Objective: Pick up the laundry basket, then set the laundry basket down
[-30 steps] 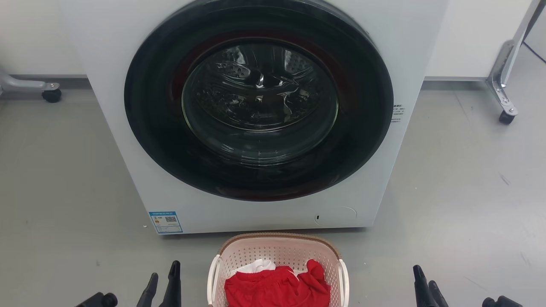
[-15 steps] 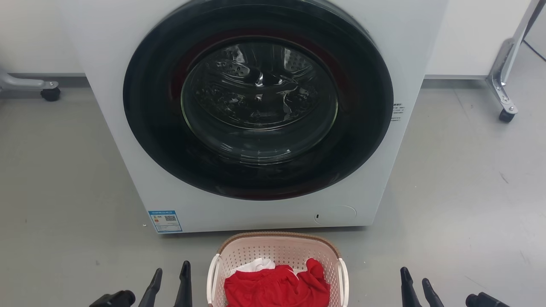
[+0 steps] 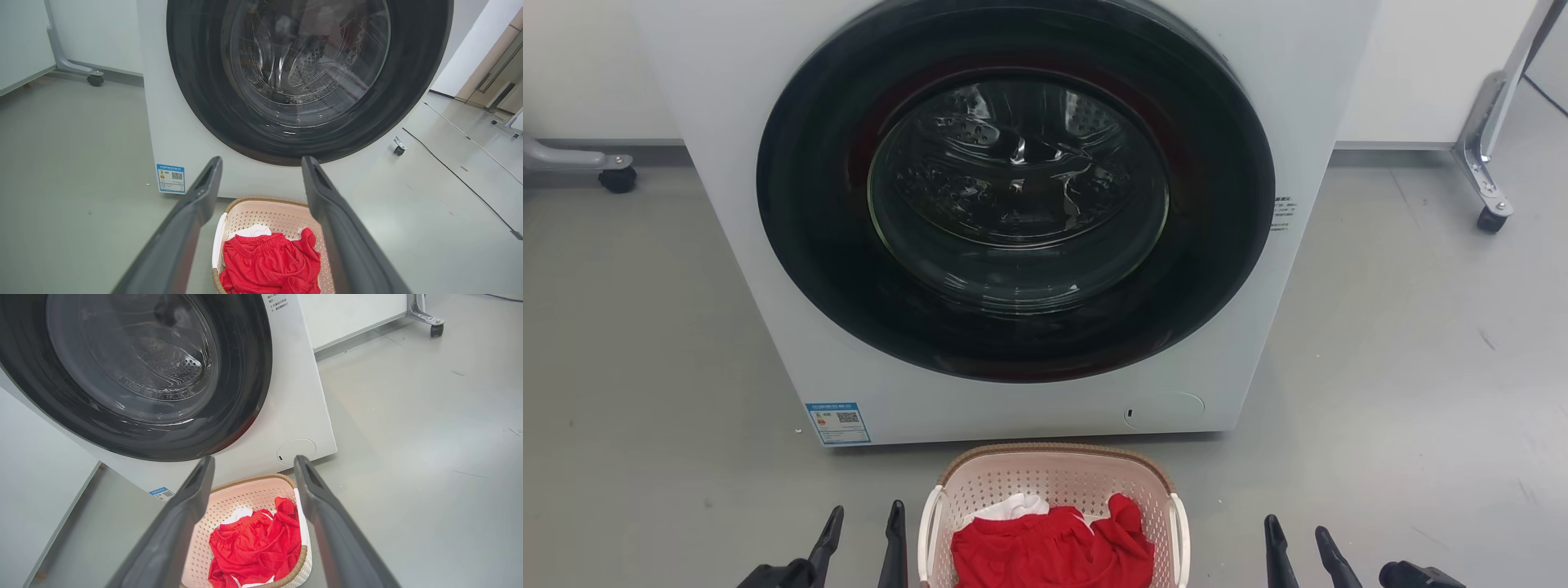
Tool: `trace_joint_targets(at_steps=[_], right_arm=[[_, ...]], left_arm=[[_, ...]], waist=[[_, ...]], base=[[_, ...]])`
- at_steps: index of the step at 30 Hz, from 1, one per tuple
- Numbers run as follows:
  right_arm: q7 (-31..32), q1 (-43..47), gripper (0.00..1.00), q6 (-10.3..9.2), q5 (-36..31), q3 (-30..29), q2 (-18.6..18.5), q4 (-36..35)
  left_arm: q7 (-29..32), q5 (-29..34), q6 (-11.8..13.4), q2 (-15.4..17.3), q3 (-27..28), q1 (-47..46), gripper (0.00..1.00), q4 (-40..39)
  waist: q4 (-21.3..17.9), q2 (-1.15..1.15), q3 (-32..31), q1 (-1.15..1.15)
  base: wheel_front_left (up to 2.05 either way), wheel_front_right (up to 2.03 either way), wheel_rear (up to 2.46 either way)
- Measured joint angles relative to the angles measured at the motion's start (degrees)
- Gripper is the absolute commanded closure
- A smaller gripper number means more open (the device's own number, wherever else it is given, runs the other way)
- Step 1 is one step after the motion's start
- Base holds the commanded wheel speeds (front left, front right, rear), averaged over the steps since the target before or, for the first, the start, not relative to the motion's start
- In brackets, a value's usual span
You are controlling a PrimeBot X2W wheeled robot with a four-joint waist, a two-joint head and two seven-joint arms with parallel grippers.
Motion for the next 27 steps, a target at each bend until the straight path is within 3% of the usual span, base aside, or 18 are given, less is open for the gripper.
trace_joint_targets(at_steps=[19, 27], right_arm=[[-4.0, 0.1, 0.0, -2.69, -14.3, 3.9, -0.2, 0.2], [-4.0, 0.2, 0.0, -2.69, -14.6, 4.0, -0.2, 0.3]], left_arm=[[-3.9, 14.6, 2.8, 0.2, -2.5, 0.2, 0.0, 0.8], [-3.9, 15.0, 2.8, 0.1, -2.4, 0.2, 0.0, 1.2]], waist=[[-0.3, 0.0, 0.2, 0.0], [-0.4, 0.0, 0.2, 0.0]], base=[[0.0, 0.0, 0.0], [0.0, 0.0, 0.0]])
